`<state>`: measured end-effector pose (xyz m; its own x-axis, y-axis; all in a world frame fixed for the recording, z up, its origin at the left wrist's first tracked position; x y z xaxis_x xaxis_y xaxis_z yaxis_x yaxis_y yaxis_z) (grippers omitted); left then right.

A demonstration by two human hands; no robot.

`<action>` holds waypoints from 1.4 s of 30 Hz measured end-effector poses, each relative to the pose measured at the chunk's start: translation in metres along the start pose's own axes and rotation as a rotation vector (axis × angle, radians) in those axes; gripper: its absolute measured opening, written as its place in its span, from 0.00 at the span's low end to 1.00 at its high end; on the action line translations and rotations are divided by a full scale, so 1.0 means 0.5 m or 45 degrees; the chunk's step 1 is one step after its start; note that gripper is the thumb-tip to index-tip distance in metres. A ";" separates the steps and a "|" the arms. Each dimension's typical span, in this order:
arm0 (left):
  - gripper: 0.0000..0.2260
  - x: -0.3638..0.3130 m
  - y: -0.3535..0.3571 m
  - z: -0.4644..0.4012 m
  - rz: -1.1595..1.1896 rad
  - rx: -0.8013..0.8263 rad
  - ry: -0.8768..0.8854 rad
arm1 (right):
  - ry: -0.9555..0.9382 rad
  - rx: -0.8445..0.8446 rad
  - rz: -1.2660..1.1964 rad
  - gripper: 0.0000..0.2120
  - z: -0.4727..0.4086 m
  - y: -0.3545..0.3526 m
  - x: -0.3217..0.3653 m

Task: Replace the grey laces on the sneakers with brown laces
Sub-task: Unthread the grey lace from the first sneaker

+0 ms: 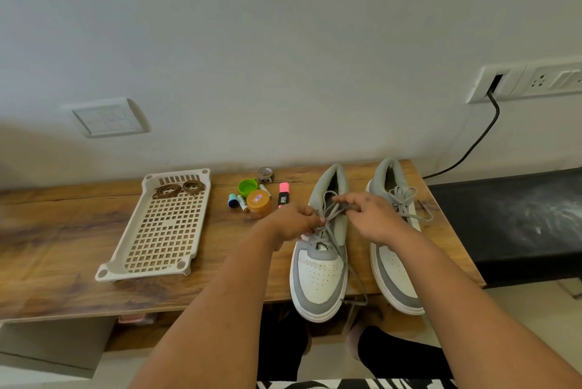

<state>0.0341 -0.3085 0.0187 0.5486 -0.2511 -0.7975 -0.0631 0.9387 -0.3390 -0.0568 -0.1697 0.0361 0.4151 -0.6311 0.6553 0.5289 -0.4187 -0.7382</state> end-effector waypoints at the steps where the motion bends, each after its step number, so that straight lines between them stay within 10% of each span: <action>1: 0.08 -0.013 -0.007 0.003 -0.032 -0.023 0.085 | 0.000 -0.010 -0.012 0.20 0.000 0.000 -0.001; 8: 0.14 -0.057 -0.069 0.016 0.075 -0.497 0.277 | 0.056 -0.062 -0.066 0.16 -0.004 -0.005 -0.006; 13: 0.15 -0.008 -0.012 -0.007 -0.369 -0.141 0.111 | 0.039 -0.062 -0.068 0.17 0.000 -0.006 0.000; 18: 0.08 -0.055 -0.036 0.015 0.082 -0.141 0.373 | 0.038 -0.059 -0.082 0.16 0.000 -0.006 -0.001; 24: 0.25 -0.036 -0.058 0.001 -0.604 -0.583 0.171 | 0.007 -0.032 -0.079 0.17 0.004 -0.004 -0.001; 33: 0.07 -0.044 -0.028 0.020 0.123 -0.025 0.338 | 0.026 -0.037 -0.093 0.18 0.005 -0.003 -0.005; 39: 0.33 -0.009 -0.050 0.010 -0.094 -0.301 0.077 | 0.020 -0.046 -0.099 0.19 0.005 -0.001 -0.005; 42: 0.25 -0.008 -0.045 0.000 -0.152 -0.311 0.083 | 0.020 -0.045 -0.108 0.19 0.006 0.000 -0.006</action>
<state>0.0333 -0.3285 0.0297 0.5096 -0.3788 -0.7726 -0.2048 0.8187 -0.5365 -0.0560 -0.1660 0.0347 0.3581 -0.6026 0.7132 0.5350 -0.4936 -0.6857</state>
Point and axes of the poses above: each hand's wrist, its own z-axis away from the middle knuckle, its own y-axis out of the palm, x = y × z, the point moved 6 cm from there along -z, towards the middle knuckle, and after that the axes turned 1 degree about z, right-handed, at the moved point
